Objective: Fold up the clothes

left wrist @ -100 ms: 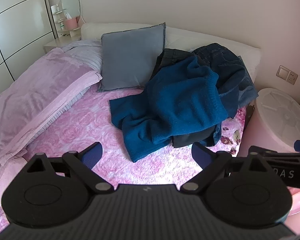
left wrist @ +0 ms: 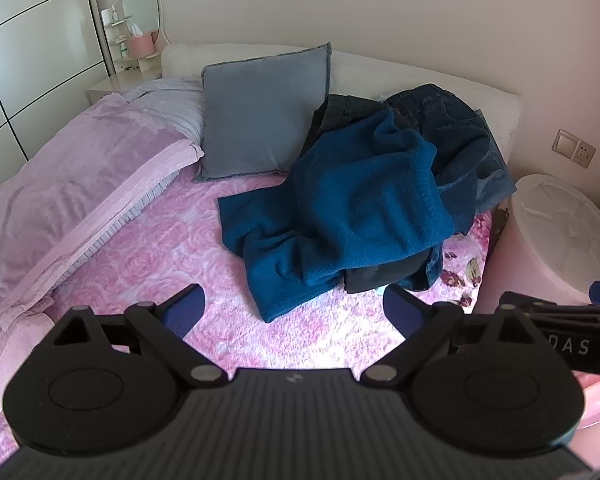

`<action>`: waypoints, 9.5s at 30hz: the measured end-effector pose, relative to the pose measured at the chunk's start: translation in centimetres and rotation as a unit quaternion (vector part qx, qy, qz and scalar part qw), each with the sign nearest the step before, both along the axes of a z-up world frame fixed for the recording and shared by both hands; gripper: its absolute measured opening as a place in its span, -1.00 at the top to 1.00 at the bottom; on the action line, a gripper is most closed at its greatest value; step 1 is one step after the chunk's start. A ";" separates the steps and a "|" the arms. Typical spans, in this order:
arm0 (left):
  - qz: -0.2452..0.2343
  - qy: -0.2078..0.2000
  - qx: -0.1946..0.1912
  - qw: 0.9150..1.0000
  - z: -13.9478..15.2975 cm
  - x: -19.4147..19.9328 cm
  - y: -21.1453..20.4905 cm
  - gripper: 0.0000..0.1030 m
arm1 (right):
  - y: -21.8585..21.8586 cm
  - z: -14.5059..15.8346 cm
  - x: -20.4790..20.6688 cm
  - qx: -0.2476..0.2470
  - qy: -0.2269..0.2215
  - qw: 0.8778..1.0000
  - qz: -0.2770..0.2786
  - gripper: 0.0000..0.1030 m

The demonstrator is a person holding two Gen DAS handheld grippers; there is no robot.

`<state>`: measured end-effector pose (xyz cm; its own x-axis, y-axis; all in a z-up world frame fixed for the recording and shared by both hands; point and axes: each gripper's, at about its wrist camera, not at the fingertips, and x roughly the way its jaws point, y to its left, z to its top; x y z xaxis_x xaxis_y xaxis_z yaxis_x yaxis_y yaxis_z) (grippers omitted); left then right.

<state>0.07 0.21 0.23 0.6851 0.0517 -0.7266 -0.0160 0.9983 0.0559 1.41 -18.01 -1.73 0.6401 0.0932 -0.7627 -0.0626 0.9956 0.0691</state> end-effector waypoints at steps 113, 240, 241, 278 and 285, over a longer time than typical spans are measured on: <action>-0.010 0.177 -0.043 0.983 -19.5 31.2 -2.5 -0.53 | -7.7 -16.9 25.6 0.044 0.098 0.994 0.023 -0.90; 0.578 0.137 -0.083 0.800 -10.5 -42.3 -1.3 0.22 | 12.4 -9.9 -18.7 -0.053 0.128 0.740 0.658 -0.46; 0.578 0.139 -0.086 0.799 -10.8 -42.2 -1.3 0.22 | 12.4 -10.1 -18.4 -0.055 0.129 0.742 0.656 -0.46; 0.497 0.215 -0.083 0.837 -31.6 -20.6 2.2 0.06 | 21.4 -23.3 2.9 -0.141 0.156 0.724 0.657 -0.46; 0.475 0.220 -0.013 0.852 -36.0 -20.0 2.6 0.81 | 22.2 -26.9 4.2 -0.158 0.164 0.737 0.637 -0.46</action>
<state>-19.90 2.85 -35.76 0.0046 0.4112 -0.9116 -0.8007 0.5476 0.2429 5.64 4.17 -28.60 -0.0363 0.2438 -0.9692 -0.9913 0.1144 0.0659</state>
